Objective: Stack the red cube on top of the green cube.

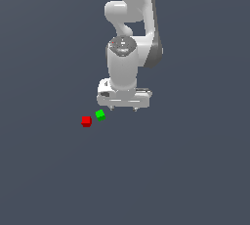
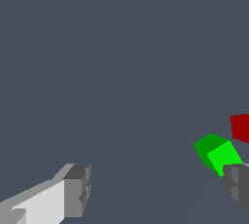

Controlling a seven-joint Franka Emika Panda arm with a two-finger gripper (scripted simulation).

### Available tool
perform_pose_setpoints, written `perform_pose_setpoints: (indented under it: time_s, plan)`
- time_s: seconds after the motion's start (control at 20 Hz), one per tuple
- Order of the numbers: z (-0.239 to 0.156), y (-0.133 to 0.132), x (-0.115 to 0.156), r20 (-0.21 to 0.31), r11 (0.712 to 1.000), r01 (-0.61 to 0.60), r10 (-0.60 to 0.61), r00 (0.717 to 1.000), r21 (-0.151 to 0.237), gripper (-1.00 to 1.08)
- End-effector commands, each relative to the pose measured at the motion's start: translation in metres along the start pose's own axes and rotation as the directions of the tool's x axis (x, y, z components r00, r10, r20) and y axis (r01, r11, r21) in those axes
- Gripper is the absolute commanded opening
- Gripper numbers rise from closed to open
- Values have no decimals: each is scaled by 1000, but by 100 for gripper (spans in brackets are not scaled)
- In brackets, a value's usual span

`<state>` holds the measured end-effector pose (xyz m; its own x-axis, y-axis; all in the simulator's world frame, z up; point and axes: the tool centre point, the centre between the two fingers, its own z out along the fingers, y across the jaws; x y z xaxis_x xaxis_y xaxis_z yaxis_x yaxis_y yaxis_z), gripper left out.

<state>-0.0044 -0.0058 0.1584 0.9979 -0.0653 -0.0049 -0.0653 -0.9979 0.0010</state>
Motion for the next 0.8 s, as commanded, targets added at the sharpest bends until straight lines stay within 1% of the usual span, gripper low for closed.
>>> perform_pose_setpoints:
  time_s: [0.0, 0.2, 0.4, 0.6, 0.75]
  plan:
    - [0, 0, 0, 0, 1000, 0, 0, 1000, 0, 100]
    - [1, 2, 1, 0, 1000, -14, 14, 1000, 0, 100]
    - [4, 6, 5, 0, 998, -57, 57, 998, 0, 100]
    - [8, 15, 12, -1, 992, -128, 128, 992, 0, 100]
    - [13, 24, 18, -1, 980, -201, 201, 980, 0, 100]
